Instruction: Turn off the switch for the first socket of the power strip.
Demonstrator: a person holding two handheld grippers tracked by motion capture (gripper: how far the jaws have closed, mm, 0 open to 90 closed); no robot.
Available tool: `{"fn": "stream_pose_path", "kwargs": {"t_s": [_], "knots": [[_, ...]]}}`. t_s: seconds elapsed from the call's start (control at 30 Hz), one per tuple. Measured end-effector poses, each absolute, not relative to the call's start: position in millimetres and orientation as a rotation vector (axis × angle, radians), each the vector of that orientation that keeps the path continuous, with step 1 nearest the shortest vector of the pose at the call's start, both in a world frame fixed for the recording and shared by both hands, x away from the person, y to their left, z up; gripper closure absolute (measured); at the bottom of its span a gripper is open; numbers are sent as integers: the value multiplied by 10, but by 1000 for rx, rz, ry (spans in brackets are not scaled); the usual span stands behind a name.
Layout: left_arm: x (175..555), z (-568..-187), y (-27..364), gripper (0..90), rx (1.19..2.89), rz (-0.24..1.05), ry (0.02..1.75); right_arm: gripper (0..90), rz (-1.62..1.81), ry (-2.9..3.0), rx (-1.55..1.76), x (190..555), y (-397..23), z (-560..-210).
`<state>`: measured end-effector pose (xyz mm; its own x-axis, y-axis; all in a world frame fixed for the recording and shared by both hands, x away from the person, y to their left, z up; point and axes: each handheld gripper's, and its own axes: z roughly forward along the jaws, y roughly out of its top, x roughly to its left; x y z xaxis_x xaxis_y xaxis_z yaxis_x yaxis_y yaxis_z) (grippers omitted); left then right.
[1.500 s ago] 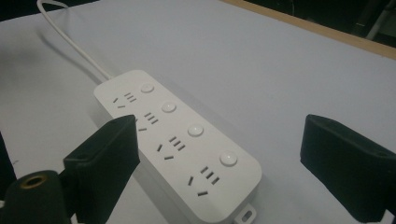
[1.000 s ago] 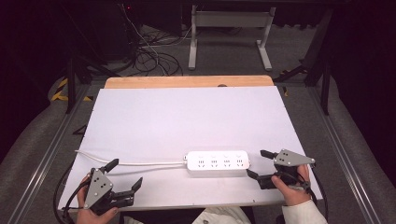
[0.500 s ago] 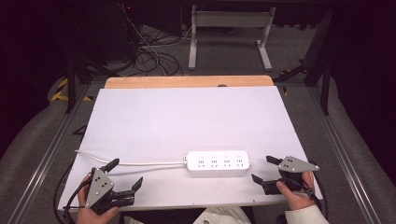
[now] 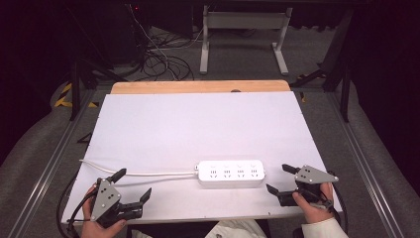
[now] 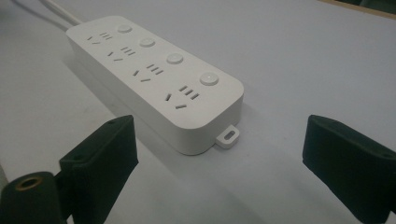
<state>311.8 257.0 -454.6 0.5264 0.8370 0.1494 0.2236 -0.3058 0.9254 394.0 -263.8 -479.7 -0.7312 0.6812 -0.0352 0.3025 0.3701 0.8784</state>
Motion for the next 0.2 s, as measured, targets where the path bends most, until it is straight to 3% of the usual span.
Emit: {"fn": "stream_pose_path", "kwargs": {"t_s": [0.2], "knots": [[3117,-4546,2569,72,1805,791,884,105,1318,2234,858,3936,-2637,-4790]]}}
